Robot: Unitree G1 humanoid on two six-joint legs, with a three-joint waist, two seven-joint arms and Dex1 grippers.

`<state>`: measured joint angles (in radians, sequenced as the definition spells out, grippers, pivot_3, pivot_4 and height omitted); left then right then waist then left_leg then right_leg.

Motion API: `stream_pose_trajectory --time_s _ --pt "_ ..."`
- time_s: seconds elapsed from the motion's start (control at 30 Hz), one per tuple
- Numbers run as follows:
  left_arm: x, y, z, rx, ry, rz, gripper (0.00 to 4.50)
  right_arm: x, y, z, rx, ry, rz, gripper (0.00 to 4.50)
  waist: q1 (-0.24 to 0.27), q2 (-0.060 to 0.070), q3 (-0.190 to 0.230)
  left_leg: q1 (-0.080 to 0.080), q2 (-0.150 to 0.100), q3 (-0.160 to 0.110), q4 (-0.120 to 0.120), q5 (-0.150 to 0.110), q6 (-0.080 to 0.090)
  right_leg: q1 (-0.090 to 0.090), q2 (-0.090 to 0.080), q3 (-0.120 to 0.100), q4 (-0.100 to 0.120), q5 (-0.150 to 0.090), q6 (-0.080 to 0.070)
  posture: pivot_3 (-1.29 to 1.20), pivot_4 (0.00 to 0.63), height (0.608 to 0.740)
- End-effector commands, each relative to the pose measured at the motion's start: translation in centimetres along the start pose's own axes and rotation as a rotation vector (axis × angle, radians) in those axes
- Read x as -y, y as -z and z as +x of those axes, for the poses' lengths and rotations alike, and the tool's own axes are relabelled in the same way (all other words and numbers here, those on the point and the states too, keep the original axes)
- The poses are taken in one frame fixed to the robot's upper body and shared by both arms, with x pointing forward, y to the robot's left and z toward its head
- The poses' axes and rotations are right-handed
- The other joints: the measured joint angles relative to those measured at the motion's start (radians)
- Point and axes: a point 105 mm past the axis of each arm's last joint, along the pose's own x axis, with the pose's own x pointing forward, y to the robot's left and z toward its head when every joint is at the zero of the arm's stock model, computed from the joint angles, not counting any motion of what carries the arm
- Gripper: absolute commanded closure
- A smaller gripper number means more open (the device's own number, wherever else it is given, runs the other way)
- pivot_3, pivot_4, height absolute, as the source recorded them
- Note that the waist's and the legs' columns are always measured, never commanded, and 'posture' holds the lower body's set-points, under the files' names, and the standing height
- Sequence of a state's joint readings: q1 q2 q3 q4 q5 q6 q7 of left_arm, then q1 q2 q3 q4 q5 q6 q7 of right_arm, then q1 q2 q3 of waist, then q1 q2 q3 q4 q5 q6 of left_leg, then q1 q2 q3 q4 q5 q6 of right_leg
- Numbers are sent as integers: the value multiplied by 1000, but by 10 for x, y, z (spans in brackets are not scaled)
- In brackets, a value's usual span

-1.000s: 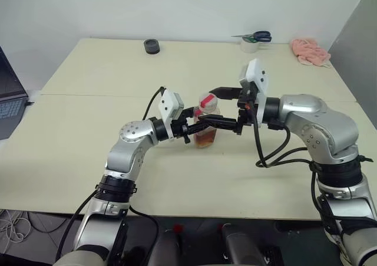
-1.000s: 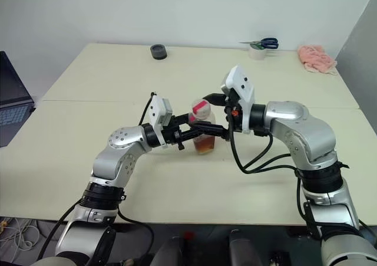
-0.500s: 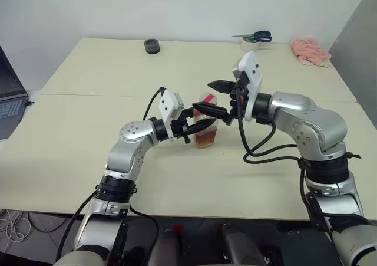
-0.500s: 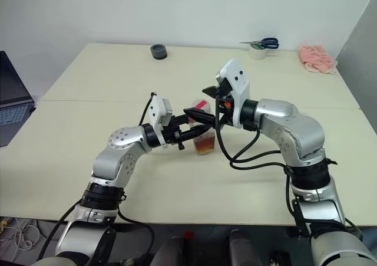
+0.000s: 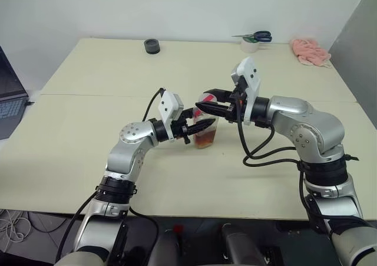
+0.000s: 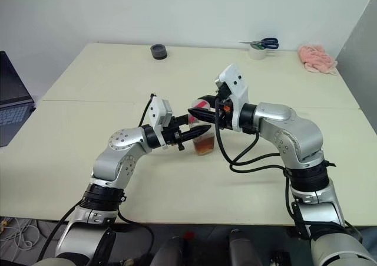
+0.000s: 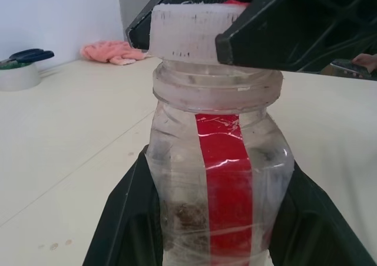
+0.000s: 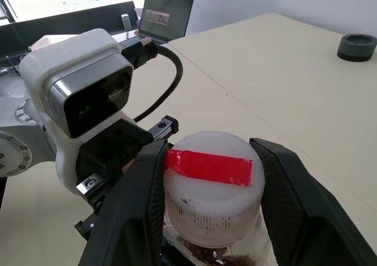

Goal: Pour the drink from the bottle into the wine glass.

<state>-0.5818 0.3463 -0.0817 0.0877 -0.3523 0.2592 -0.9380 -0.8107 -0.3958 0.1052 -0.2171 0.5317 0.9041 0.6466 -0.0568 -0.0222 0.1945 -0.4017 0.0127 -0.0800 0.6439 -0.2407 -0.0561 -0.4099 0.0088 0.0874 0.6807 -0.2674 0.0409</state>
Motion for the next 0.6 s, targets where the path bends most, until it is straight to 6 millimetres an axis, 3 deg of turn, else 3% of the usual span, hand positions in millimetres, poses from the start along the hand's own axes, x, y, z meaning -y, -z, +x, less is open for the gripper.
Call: stream_pose_trajectory --time_s 0.03,0.23,0.37,0.53,0.57,0.6 --pt "2 -17 1 54 18 45 2785 1 -31 -13 77 17 -71 2646 0 0 0 0 0 0 0 0 0 0 0 0 0 0 0 0 150 740" --pt "2 -12 4 31 29 43 2787 -1 -76 -33 207 8 -96 2717 0 0 0 0 0 0 0 0 0 0 0 0 0 0 0 0 150 740" --pt "3 -9 6 22 43 43 2787 17 -84 -48 245 118 -65 2744 0 0 0 0 0 0 0 0 0 0 0 -1 0 0 0 0 150 740" --pt "2 -10 9 26 51 45 2787 57 -40 -82 141 402 -11 2758 4 0 0 0 -1 0 0 0 0 1 -1 0 -1 0 0 0 150 740" --pt "2 -11 9 29 51 47 2787 68 -22 -95 109 493 18 2758 4 0 0 -1 -1 0 0 0 0 0 -1 0 -1 0 0 0 150 740" --pt "1 -12 9 34 51 50 2787 82 10 -116 48 631 49 2758 6 0 0 -1 -1 0 0 0 0 0 -1 0 0 0 0 0 150 740"
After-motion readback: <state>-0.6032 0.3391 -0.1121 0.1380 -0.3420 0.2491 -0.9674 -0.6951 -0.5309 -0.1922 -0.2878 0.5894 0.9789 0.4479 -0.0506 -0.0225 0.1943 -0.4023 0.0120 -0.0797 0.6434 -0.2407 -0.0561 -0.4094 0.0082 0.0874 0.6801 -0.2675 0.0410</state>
